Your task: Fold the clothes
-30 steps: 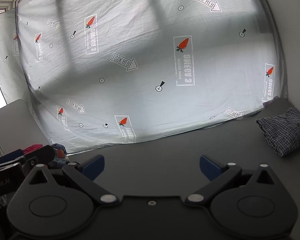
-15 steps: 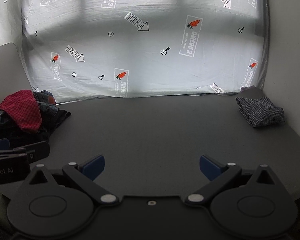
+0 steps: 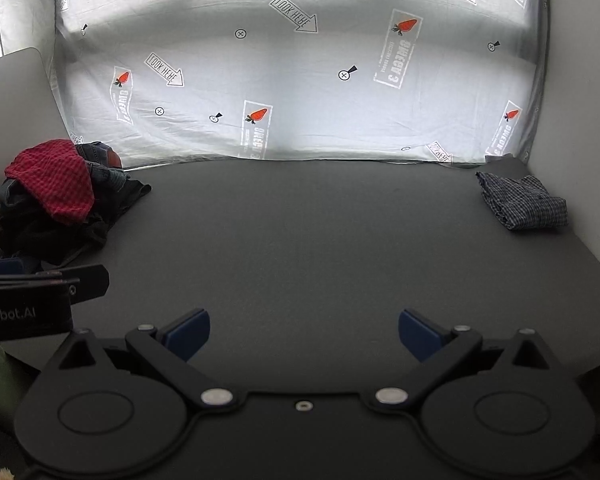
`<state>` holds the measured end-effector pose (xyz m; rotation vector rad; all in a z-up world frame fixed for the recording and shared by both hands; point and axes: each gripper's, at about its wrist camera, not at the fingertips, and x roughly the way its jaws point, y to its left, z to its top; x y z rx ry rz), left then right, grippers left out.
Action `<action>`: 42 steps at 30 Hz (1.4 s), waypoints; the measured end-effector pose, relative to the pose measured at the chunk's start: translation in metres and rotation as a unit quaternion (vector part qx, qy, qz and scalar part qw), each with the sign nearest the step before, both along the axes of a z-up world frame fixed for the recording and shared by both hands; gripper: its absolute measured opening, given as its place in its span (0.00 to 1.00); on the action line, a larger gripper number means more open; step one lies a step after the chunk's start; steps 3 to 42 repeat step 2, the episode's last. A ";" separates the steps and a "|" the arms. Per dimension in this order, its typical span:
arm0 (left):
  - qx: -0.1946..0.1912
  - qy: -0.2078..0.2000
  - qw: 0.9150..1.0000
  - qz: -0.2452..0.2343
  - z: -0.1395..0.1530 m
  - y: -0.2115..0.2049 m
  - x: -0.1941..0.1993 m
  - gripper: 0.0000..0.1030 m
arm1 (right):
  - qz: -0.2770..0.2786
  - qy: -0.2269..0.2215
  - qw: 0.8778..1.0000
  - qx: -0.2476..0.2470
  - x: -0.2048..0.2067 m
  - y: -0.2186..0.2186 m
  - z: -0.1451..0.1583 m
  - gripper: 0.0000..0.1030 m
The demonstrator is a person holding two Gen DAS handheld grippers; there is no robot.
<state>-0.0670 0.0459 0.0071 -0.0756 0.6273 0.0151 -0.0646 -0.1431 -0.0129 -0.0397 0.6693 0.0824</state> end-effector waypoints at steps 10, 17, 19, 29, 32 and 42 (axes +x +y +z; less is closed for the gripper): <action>-0.003 -0.002 1.000 0.004 0.000 0.003 0.000 1.00 | 0.002 -0.001 1.000 -0.002 0.001 0.003 0.000 0.99; -0.003 -0.002 1.000 0.004 0.000 0.003 0.000 1.00 | 0.002 -0.001 1.000 -0.002 0.001 0.003 0.000 0.99; -0.003 -0.002 1.000 0.004 0.000 0.003 0.000 1.00 | 0.002 -0.001 1.000 -0.002 0.001 0.003 0.000 0.99; -0.003 -0.002 1.000 0.004 0.000 0.003 0.000 1.00 | 0.002 -0.001 1.000 -0.002 0.001 0.003 0.000 0.99; -0.003 -0.002 1.000 0.004 0.000 0.003 0.000 1.00 | 0.002 -0.001 1.000 -0.002 0.001 0.003 0.000 0.99; -0.003 -0.002 1.000 0.004 0.000 0.003 0.000 1.00 | 0.002 -0.001 1.000 -0.002 0.001 0.003 0.000 0.99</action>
